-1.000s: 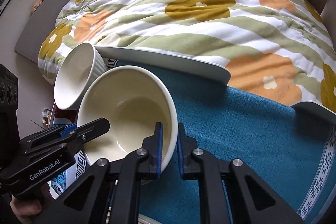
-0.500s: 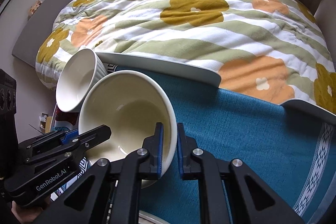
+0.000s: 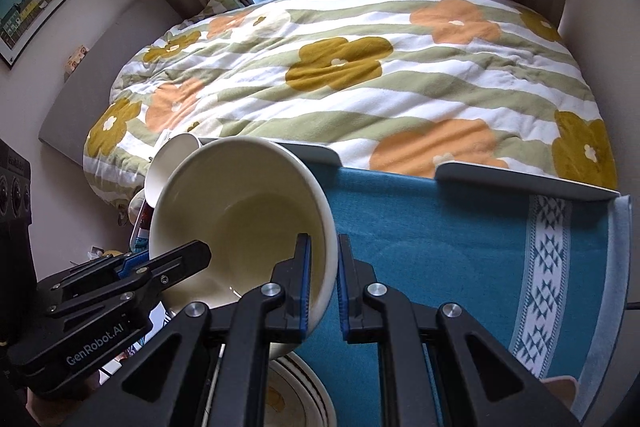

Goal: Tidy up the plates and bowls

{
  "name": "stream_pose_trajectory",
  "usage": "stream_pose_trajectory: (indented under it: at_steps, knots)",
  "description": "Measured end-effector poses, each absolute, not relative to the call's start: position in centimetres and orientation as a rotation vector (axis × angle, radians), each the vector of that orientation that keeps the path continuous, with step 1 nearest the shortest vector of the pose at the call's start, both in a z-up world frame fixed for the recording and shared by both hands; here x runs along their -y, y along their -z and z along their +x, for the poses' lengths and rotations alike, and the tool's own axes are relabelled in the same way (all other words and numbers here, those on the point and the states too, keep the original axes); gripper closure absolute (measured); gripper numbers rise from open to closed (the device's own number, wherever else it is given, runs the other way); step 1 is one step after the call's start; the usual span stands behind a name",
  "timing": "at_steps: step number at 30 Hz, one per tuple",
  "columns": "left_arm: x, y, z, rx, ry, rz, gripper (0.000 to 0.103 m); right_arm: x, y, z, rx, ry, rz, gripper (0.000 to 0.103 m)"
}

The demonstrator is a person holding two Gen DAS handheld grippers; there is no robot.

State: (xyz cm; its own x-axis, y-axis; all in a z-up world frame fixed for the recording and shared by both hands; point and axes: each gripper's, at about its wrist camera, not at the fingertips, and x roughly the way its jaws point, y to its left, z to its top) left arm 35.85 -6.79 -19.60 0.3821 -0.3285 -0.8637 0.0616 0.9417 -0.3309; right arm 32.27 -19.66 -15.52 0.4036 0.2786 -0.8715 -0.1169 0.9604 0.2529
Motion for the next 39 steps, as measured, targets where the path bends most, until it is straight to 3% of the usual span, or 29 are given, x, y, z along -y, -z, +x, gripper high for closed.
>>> stream_pose_trajectory:
  at_steps: [9, 18, 39]
  knots:
    - [17.2, 17.2, 29.6, -1.137, 0.335, -0.226, 0.087, 28.8, 12.7, 25.3, -1.086, -0.176, 0.169, 0.092]
    - [24.7, 18.5, 24.1, -1.193, 0.389, -0.202, 0.087, 35.9, 13.7, 19.3, -1.117, -0.124, 0.186, 0.092]
    - [29.1, 25.7, 23.4, -1.367, 0.438, 0.048, 0.087, 38.4, 21.9, 16.0, -1.273, -0.049, 0.284, 0.092]
